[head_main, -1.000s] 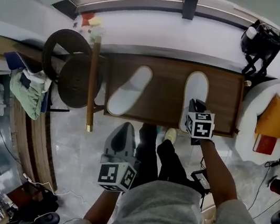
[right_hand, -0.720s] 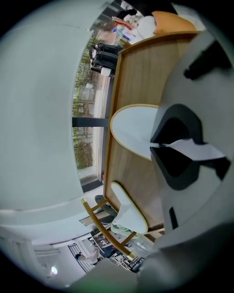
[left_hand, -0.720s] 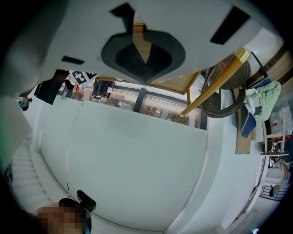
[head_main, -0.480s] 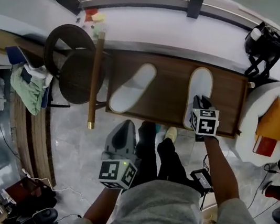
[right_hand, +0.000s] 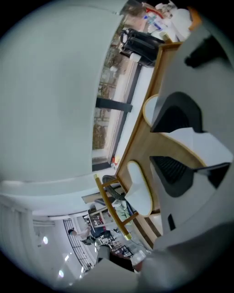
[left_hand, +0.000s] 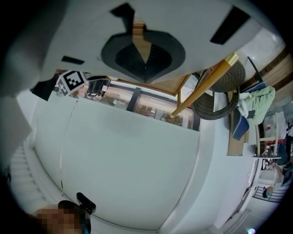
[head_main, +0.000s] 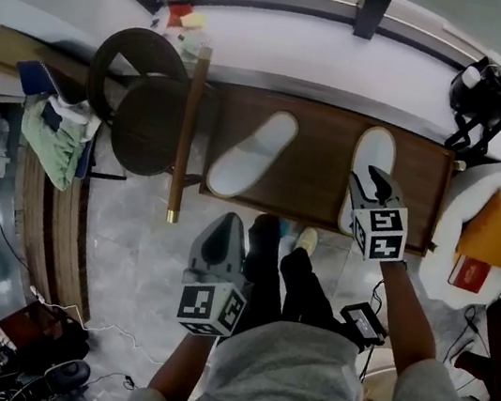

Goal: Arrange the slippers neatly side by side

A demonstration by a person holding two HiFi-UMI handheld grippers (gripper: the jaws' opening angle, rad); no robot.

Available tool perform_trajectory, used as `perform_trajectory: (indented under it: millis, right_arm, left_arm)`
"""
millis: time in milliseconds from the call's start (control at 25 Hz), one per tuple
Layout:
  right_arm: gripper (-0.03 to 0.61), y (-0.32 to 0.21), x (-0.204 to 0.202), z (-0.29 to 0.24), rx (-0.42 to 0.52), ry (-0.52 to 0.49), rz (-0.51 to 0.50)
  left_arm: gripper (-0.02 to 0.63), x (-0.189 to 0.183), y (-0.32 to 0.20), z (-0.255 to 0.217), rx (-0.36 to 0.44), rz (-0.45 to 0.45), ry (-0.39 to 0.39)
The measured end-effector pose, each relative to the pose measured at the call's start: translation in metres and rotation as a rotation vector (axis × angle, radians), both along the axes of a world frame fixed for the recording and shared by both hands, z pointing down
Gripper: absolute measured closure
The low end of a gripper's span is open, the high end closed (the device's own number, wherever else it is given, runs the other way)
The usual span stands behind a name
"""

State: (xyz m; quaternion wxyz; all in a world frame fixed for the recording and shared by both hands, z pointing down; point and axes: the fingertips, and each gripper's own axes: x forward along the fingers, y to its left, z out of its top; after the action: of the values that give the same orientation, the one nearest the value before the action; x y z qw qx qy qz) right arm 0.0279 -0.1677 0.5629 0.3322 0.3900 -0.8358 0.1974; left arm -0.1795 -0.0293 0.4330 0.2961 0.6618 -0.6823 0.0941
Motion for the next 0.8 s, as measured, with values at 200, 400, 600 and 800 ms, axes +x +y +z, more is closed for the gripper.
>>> perform_trajectory:
  millis: [200, 400, 600, 800]
  right_arm:
    - [0.428, 0.011, -0.083, -0.034, 0.051, -0.017, -0.281]
    - [0.425, 0.038, -0.167, -0.043, 0.013, -0.033, -0.599]
    - [0.423, 0.052, -0.218, -0.026, 0.021, 0.034, -0.816]
    - [0.419, 0.049, -0.25, -0.002, 0.041, 0.118, -0.98]
  left_arm:
    - [0.6, -0.024, 0.009, -0.001, 0.004, -0.058, 0.003]
    - [0.6, -0.052, 0.018, 0.002, -0.003, -0.131, 0.014]
    - [0.6, -0.078, 0.022, 0.008, -0.005, -0.18, 0.025]
    - [0.6, -0.096, 0.02, 0.013, -0.008, -0.223, 0.05]
